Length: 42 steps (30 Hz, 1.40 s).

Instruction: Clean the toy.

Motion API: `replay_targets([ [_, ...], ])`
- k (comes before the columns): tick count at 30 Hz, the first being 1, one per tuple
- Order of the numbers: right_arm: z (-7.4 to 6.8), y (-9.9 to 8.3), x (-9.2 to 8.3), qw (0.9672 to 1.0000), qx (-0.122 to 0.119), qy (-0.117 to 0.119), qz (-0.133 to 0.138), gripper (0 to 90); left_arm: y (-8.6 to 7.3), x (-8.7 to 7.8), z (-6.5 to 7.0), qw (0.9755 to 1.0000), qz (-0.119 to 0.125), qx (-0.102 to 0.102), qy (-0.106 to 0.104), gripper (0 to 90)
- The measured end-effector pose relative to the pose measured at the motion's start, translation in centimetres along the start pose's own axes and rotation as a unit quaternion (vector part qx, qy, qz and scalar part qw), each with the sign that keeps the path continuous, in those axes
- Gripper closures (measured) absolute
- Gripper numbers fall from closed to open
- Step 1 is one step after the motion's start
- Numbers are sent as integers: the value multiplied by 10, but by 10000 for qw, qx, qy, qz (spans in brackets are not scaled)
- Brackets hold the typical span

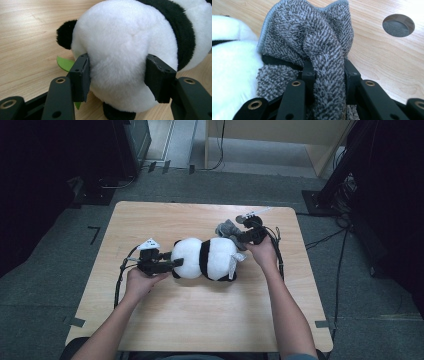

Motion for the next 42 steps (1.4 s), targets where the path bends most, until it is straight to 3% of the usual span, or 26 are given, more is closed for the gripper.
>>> replay_targets([
  [3,1,-8,-3,10000,49,50,32,699,0,-1,-2,10000,2,-56,-41,433],
  [6,0,-16,-8,9999,-69,-37,126,697,0,-1,-2,10000,-16,-77,-61,443],
  [12,8,-31,-8,9994,-89,-349,-17,703,-2,-3,0,10000,-37,-52,-39,452],
  [14,7,-31,-16,9990,-149,-394,114,704,-3,-4,1,10000,-22,-2,0,453],
  [18,-15,-20,-52,9947,-353,-345,899,709,-3,-5,3,10000,19,28,42,459],
  [20,-29,-12,-66,9933,-483,-289,1007,709,-3,-5,4,10000,24,23,51,465],
  [24,-69,-2,-78,9870,-1028,-213,1215,708,-2,-6,7,10000,29,-18,70,475],
  [29,-109,6,-54,9839,-1458,3,1035,707,-3,-8,11,9999,78,-56,127,478],
  [35,-157,11,-15,9755,-1987,295,893,706,-5,-9,12,9998,134,-2,176,477],
  [38,-168,9,3,9732,-2147,353,747,704,-6,-10,14,9997,159,10,176,477],
  [41,-174,3,23,9752,-2116,486,422,695,-7,-9,14,9997,131,16,220,477],
  [42,-175,0,28,9734,-2212,453,376,693,-7,-9,14,9997,115,13,229,477],
])
Point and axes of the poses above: each handheld gripper's, and its own axes: x roughly forward along the jaws, y roughly out of its top, z roughly to its right, the point moved 2 cm from there along x, roughly forward along the jaws, and after that the axes turned 7 degrees about y, right-handed, at the moved point
